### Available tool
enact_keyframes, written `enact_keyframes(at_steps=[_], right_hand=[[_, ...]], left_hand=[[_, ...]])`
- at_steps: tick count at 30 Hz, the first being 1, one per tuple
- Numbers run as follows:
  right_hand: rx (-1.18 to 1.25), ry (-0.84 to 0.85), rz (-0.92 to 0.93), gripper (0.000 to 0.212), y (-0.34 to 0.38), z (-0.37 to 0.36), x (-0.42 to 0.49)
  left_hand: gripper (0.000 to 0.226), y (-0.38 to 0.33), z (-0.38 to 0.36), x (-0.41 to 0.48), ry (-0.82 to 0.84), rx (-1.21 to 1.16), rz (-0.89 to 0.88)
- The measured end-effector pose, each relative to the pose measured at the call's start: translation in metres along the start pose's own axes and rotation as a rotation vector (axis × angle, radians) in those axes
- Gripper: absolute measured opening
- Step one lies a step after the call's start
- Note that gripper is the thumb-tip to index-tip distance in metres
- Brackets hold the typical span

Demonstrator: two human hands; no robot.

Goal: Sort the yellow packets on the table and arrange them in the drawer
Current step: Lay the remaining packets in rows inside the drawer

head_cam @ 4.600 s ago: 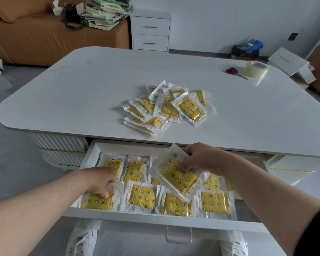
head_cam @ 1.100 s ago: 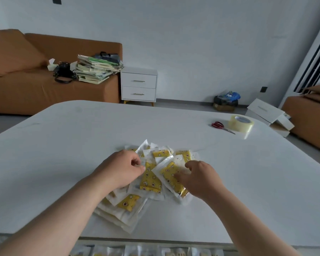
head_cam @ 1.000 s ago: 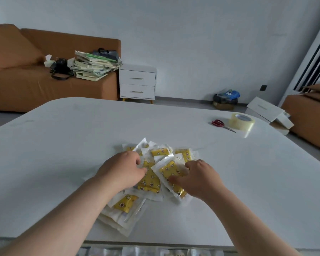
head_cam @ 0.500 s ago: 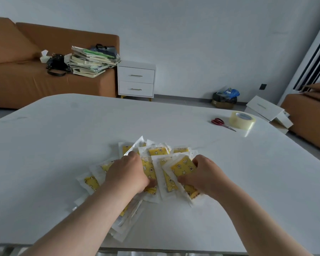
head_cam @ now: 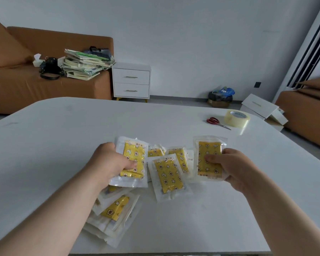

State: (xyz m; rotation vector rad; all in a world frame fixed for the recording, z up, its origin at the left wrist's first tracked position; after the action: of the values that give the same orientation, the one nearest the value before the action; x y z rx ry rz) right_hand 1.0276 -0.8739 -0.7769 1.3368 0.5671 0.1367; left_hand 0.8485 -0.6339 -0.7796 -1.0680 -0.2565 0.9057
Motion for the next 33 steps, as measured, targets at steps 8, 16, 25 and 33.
enact_keyframes(at_steps=[8, 16, 25, 33], right_hand=[[0.134, 0.027, -0.026, 0.020, -0.007, 0.000, 0.002], [0.134, 0.041, -0.013, 0.016, -0.006, 0.013, -0.008], [0.130, 0.052, -0.019, 0.020, -0.009, 0.025, -0.010], [0.156, 0.038, -0.016, 0.019, -0.007, 0.018, -0.003]], left_hand=[[0.040, 0.000, -0.070, -0.014, 0.088, -0.047, 0.048], [0.053, -0.018, -0.094, -0.035, -0.032, 0.506, -0.061], [0.062, -0.017, -0.093, -0.036, -0.017, 0.274, 0.033], [0.029, -0.012, -0.076, -0.016, 0.121, -0.279, 0.094]])
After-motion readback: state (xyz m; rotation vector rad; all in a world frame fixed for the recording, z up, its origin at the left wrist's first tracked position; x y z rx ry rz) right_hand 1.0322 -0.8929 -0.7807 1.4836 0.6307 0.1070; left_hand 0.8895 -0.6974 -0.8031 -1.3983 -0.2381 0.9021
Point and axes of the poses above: each hand's wrist, its own x-axis towards the middle knuckle, its own z-axis out of the back of the hand, y = z × x, the point moved 2 cm from there along x, towards the middle knuckle, and after that the axes turned 5 degrees about y, right-handed, at the moved point
